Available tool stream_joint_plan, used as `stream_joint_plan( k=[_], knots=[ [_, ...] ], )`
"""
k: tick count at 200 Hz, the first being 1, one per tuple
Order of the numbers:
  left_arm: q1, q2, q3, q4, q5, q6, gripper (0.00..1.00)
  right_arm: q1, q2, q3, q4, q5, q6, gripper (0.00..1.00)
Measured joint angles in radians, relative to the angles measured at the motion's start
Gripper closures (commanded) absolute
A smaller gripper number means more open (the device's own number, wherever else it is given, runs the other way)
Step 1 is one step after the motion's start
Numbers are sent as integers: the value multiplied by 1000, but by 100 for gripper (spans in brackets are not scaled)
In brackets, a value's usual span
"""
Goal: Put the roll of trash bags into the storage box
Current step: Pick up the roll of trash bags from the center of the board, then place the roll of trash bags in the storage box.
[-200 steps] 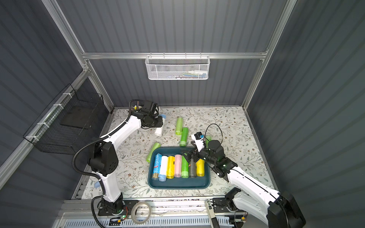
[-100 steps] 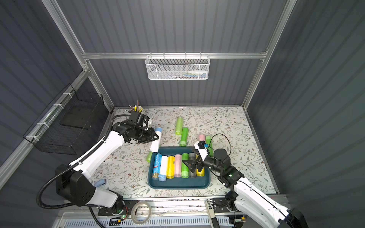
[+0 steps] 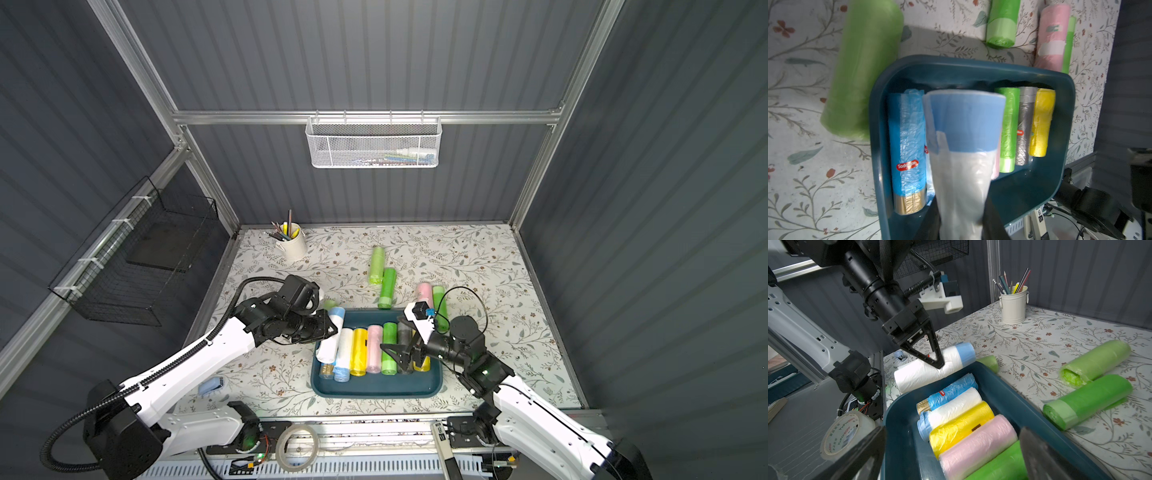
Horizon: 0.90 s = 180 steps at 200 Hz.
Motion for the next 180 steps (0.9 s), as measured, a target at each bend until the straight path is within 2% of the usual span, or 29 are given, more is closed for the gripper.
stream_joint_plan(
  k=[58,180],
  knots=[
    [-42,-27,-80,62,-50,-54,74,0,10,0,0,3,0,1],
    [-87,-2,-113,114,-117,-76,72,6,14,-3,6,16,-8,1]
  ],
)
